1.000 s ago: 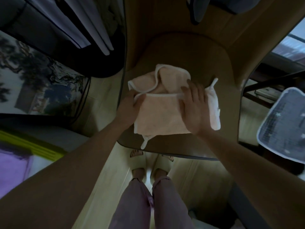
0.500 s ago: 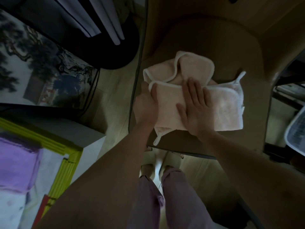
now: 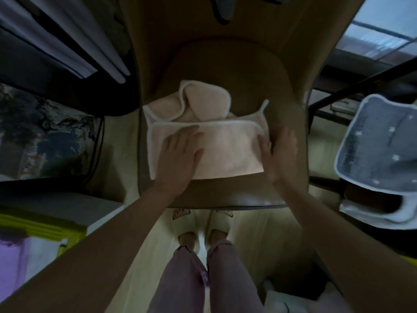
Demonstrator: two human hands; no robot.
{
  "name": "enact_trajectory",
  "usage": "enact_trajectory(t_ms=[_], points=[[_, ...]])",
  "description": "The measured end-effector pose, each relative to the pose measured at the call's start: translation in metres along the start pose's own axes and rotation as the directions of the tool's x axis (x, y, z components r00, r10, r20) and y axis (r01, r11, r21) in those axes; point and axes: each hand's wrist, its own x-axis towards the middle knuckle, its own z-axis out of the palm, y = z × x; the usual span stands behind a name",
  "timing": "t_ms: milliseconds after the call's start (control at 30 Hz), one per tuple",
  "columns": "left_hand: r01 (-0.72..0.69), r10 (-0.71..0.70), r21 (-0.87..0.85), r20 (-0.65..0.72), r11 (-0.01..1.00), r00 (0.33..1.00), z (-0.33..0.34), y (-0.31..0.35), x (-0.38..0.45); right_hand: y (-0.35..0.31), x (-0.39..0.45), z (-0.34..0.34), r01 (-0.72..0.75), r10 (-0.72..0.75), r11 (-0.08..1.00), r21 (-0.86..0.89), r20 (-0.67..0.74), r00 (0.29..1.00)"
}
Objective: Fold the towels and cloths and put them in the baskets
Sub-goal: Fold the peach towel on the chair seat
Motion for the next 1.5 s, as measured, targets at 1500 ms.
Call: enact_trajectory(t_ms=[1500], points=[[0.789, -0.444, -0.586, 0.765, -0.183, 0.466, -0.066, -0.078, -0.005, -0.171, -0.059, 0.109, 0.131, -0.154, 0.985, 0.109, 0.244, 0.957]])
